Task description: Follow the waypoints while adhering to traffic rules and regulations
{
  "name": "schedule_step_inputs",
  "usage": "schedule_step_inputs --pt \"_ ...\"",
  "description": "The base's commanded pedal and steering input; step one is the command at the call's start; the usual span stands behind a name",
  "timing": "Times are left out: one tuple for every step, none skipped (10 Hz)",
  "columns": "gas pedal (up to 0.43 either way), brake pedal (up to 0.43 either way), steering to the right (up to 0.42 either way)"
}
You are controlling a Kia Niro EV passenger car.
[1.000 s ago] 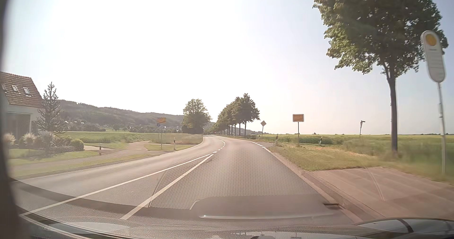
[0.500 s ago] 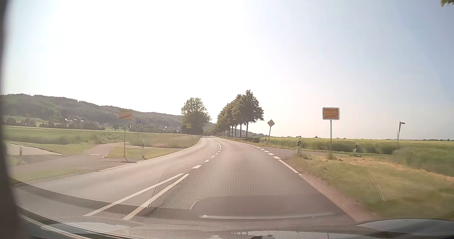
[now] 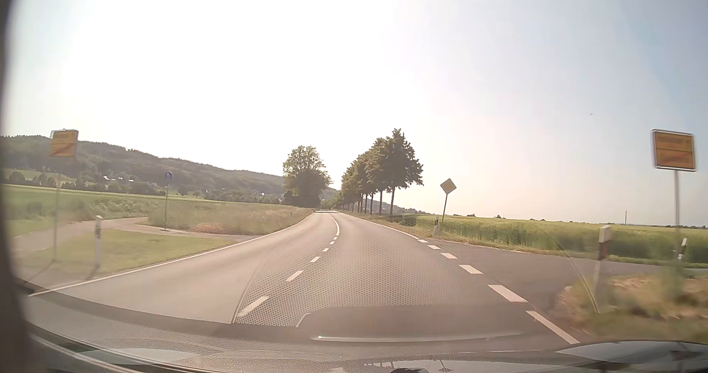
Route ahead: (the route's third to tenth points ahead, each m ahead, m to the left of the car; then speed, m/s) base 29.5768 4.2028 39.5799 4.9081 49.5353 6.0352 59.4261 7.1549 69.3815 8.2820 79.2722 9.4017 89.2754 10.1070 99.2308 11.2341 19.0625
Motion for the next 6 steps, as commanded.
schedule_step_inputs --pt "0.311 0.000 -0.006" --pt "0.319 0.000 -0.007" --pt "0.331 0.000 -0.007" --pt "0.339 0.000 -0.009" --pt "0.358 0.000 -0.011" --pt "0.358 0.000 -0.012"
